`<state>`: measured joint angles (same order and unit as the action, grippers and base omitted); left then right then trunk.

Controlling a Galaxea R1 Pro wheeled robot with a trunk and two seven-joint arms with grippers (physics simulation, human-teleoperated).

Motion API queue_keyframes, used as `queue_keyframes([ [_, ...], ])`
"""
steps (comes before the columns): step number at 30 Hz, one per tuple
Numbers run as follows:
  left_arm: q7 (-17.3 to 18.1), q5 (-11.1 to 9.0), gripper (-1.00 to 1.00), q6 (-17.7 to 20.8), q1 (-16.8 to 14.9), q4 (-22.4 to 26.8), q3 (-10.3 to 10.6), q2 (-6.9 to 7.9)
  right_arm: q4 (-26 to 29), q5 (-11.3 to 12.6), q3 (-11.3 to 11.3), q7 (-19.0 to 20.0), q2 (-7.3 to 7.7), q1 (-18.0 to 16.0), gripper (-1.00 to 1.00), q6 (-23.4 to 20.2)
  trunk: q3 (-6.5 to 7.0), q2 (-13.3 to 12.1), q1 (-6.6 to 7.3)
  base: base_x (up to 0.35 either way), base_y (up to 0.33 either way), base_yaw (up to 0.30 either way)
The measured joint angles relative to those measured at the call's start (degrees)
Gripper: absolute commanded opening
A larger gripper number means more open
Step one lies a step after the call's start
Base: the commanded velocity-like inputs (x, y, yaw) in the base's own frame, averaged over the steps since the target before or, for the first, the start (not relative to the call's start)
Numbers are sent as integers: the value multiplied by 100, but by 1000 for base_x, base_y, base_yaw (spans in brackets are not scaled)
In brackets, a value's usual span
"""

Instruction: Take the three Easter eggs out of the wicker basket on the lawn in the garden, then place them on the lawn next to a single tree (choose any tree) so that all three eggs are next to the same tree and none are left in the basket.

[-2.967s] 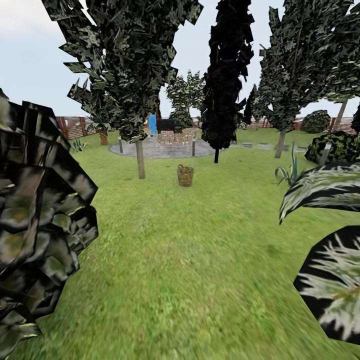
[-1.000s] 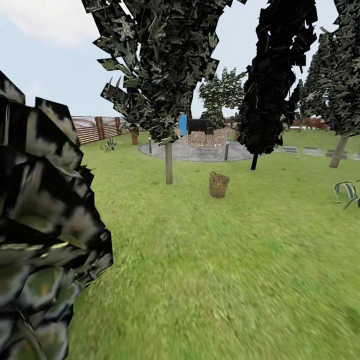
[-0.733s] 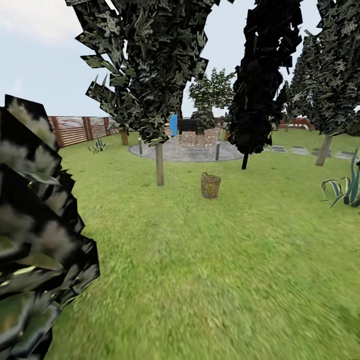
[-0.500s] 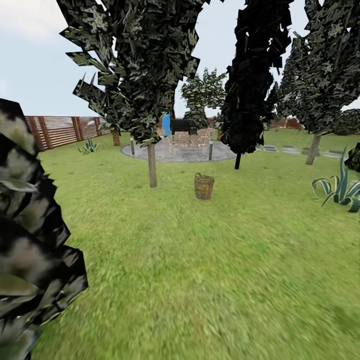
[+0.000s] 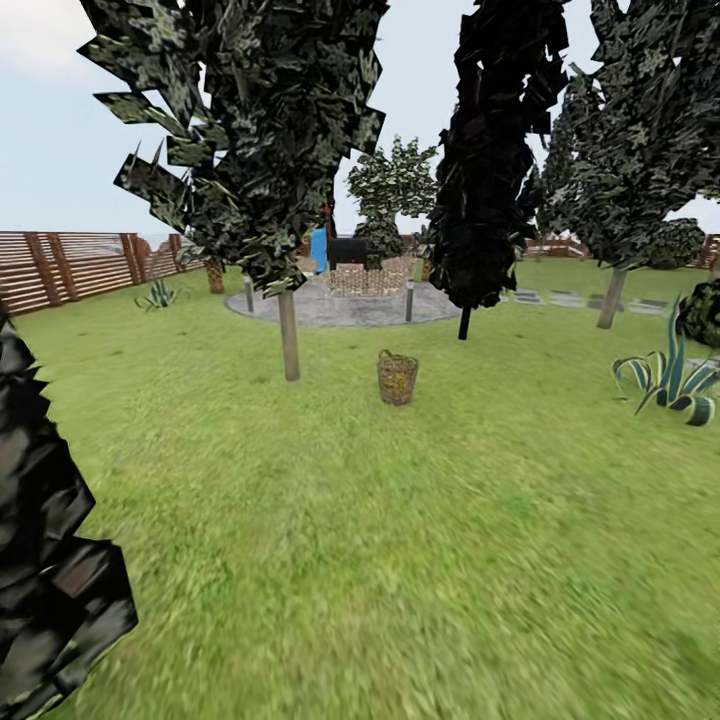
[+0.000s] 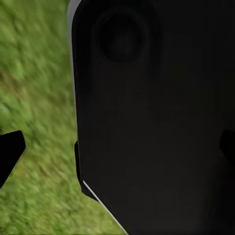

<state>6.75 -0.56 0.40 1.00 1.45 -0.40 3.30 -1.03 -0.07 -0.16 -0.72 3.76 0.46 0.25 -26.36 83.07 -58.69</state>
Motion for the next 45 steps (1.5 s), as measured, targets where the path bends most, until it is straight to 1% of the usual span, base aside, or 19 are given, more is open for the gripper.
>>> queue_keyframes([
  [12,0,0,100,0,0,0,0,-4,-1,20,11,0,-2,-1,100,-1,0,0,0,327,0,-252],
  [40,0,0,100,0,2,3,0,-6,-2,23,16,-7,-7,-2,100,-11,0,0,0,327,0,-7],
  [45,0,0,100,0,0,0,0,-6,-1,36,16,-1,-7,0,100,-2,0,0,0,327,0,-185],
])
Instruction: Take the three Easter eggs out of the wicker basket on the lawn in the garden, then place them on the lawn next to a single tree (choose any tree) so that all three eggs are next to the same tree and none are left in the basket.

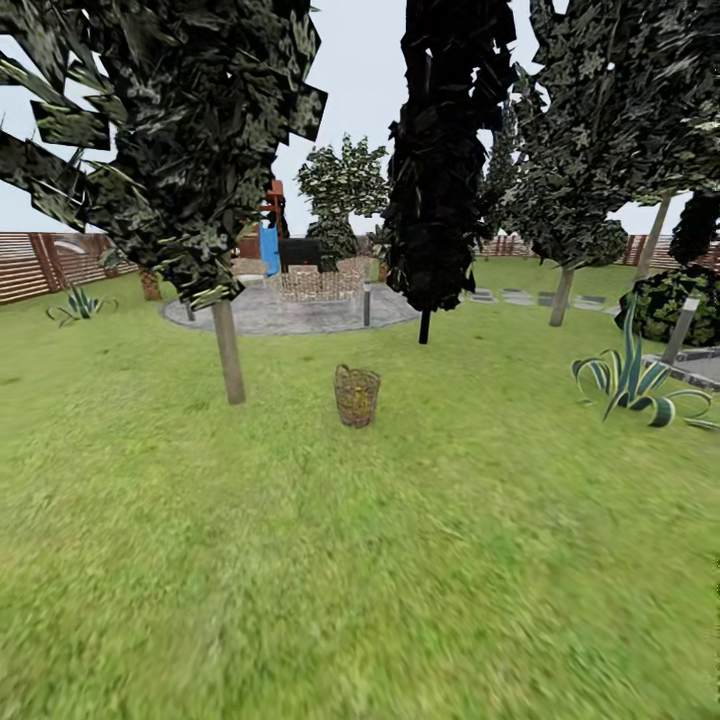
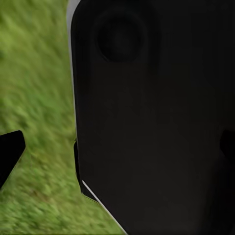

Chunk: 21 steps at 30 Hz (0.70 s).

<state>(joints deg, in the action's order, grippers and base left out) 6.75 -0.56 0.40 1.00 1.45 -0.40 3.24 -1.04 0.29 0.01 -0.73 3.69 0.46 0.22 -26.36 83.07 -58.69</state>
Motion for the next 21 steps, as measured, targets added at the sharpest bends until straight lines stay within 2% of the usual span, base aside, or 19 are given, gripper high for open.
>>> queue_keyframes([
  [21,0,0,100,0,0,0,-7,0,0,11,7,0,-2,0,100,2,0,0,0,327,0,-261],
])
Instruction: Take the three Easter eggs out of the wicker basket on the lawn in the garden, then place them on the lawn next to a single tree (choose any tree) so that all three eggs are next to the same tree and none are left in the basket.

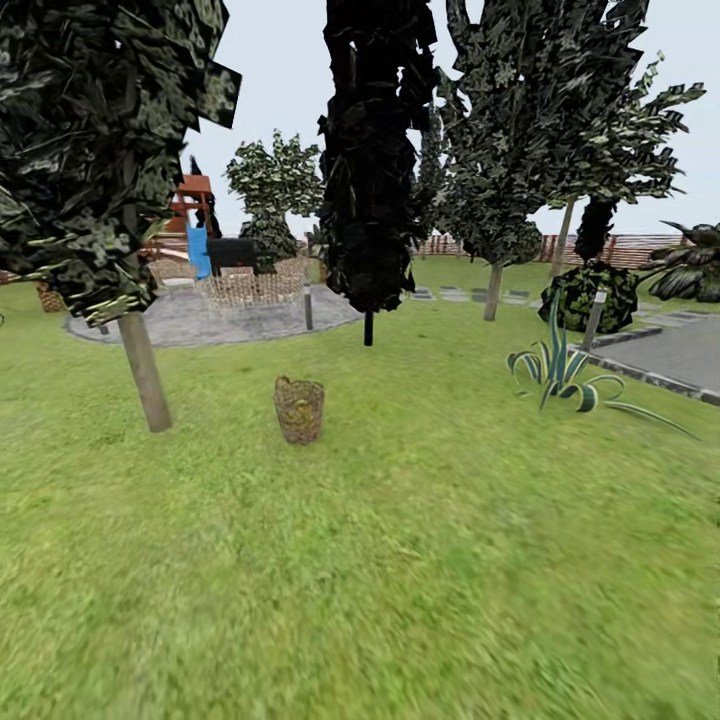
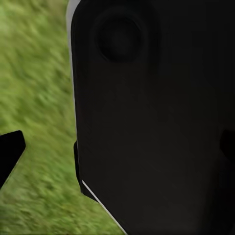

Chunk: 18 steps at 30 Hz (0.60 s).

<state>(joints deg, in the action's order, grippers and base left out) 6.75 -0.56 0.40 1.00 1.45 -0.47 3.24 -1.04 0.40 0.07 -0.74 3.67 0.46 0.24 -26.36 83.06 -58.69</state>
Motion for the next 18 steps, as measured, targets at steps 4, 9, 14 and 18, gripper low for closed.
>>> queue_keyframes([
  [4,1,0,100,0,1,1,-1,-2,-3,0,8,-4,-10,-1,100,-8,0,0,0,308,-66,-43],
  [9,1,0,100,0,2,3,-2,-11,-6,0,12,-6,-23,-2,100,-18,0,0,-1,249,-194,195],
  [14,1,0,100,0,2,6,-1,-9,-3,0,11,-6,-30,-2,100,-19,0,0,-1,238,-215,254],
  [18,1,0,100,0,2,4,-1,-9,-3,0,10,-6,-32,-2,100,-19,0,0,-1,237,-217,259],
])
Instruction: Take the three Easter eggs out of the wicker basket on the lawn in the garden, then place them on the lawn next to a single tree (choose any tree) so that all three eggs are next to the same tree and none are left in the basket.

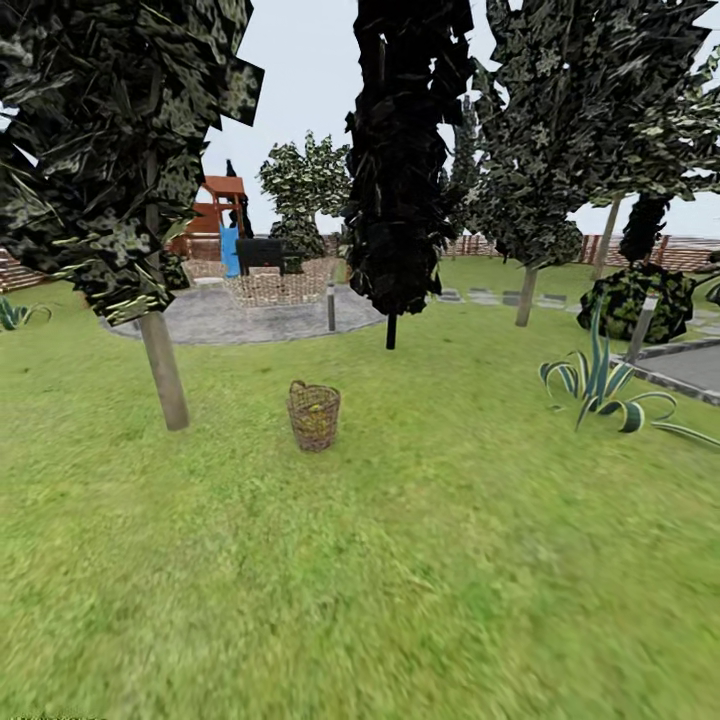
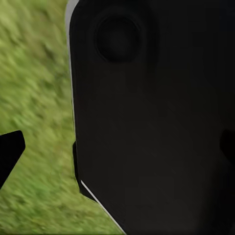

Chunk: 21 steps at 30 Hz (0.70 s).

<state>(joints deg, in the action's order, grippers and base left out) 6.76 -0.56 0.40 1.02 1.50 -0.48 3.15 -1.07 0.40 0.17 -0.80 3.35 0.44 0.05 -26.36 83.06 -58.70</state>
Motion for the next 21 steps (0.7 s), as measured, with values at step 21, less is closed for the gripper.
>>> queue_keyframes([
  [21,0,0,100,0,0,3,0,0,-2,0,-1,0,0,0,100,3,0,0,0,236,-217,260],
])
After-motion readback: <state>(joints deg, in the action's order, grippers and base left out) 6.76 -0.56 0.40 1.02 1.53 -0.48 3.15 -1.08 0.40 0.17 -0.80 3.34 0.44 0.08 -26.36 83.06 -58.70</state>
